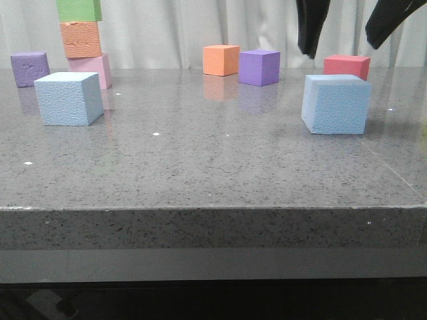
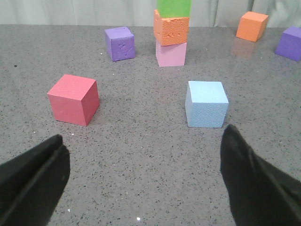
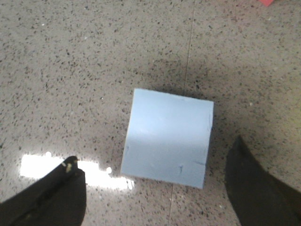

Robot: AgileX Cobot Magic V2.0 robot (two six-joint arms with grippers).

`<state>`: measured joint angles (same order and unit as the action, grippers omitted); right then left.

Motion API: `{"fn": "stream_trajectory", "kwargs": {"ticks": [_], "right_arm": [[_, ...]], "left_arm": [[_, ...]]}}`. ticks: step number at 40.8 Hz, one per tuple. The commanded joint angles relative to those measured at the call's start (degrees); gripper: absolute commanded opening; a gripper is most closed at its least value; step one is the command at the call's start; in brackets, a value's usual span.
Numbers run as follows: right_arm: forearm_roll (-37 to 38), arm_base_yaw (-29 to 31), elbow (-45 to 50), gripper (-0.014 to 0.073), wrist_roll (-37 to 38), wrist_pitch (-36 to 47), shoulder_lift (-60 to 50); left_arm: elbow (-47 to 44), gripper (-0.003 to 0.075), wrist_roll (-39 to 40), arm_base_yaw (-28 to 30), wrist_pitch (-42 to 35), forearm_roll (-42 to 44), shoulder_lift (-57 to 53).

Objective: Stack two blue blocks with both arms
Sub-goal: 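Lower the open right gripper around the light-blue cube nearer it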

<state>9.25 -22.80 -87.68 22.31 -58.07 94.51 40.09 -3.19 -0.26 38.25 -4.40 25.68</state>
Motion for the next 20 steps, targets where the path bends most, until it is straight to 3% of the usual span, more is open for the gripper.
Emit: {"fn": "stream_trajectory", "kwargs": {"ticks": [1, 20], "right_arm": [[1.67, 0.52, -2.28, 0.0601, 2.35, 2.40, -0.70], [1.24, 3.36, -2.28, 0.0601, 4.30, 5.04, 4.60]], "left_arm": [[1.47, 0.0637, 0.40, -0.34, -4.62, -0.57, 0.75], [1.47, 0.0637, 0.40, -0.34, -4.62, -0.57, 0.75]]}}
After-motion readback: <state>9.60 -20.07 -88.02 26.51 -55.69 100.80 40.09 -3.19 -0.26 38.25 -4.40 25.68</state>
